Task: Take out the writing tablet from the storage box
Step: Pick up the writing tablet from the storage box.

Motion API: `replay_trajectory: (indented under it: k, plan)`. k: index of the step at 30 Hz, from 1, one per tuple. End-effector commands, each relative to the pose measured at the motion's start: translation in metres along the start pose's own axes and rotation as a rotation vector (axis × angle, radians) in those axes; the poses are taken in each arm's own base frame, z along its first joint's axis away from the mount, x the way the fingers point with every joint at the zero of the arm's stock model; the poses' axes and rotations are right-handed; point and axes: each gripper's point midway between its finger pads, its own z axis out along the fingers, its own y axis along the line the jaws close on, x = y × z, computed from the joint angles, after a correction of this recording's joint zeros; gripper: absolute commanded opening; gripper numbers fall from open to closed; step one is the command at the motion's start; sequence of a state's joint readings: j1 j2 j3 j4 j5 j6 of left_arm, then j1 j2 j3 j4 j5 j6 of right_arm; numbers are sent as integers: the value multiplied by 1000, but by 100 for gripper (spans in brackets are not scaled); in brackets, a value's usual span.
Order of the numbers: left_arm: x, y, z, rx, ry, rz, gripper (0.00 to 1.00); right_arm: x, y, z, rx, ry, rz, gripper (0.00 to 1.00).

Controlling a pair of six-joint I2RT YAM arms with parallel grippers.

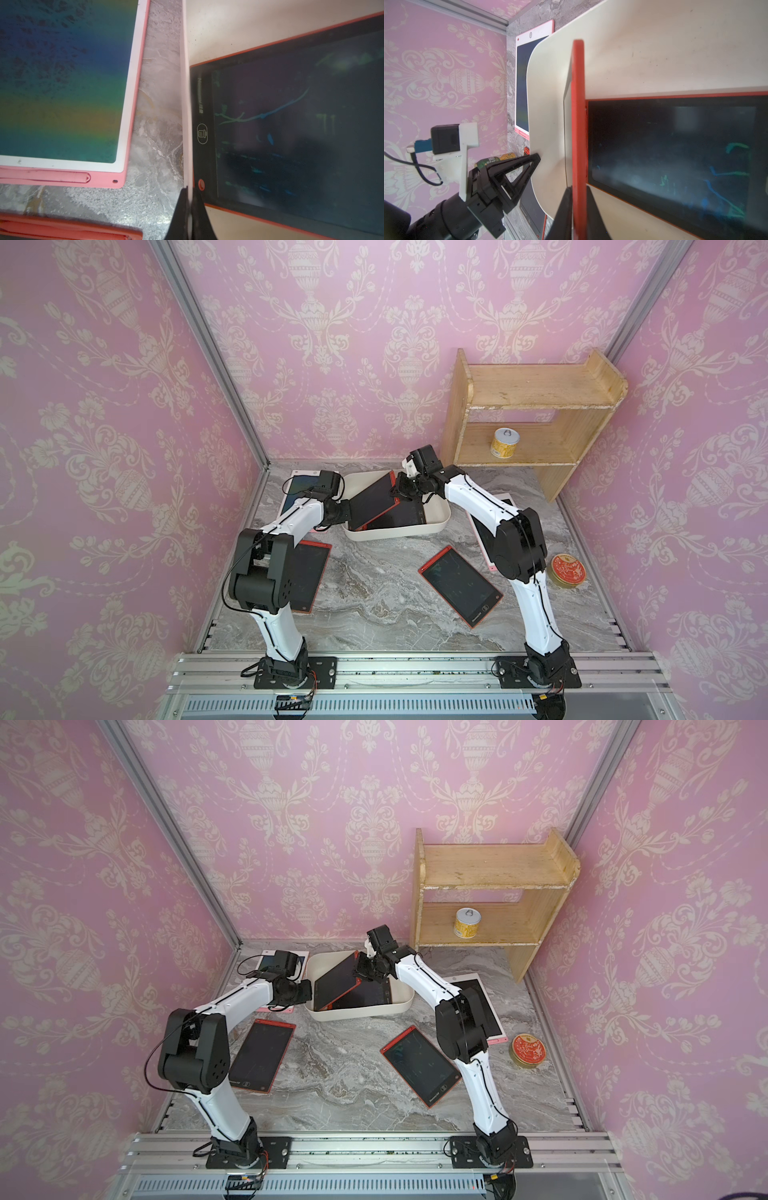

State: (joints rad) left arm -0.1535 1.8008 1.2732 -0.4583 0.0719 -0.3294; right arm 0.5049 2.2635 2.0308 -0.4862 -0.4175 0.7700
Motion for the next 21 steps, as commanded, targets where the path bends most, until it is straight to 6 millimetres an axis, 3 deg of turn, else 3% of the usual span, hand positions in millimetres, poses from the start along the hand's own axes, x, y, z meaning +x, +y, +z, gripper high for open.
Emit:
replay_trajectory:
  k: [1, 3, 5, 12, 21]
  plan:
    - [0, -10, -5, 26, 21, 39, 0, -5, 7, -15, -6, -43, 5, 0]
    - [0, -8, -4, 18, 19, 23, 5, -5, 9, -16, -20, -49, 15, 0]
    - [1, -6, -3, 10, 15, 9, 17, -7, 10, -17, -34, -63, 33, 0]
    - [-7, -4, -8, -2, -28, -25, 35, -17, 14, -38, -76, -164, 102, 0]
    - [-31, -6, -37, -6, -110, -46, 45, -24, 24, -78, -155, -318, 207, 0]
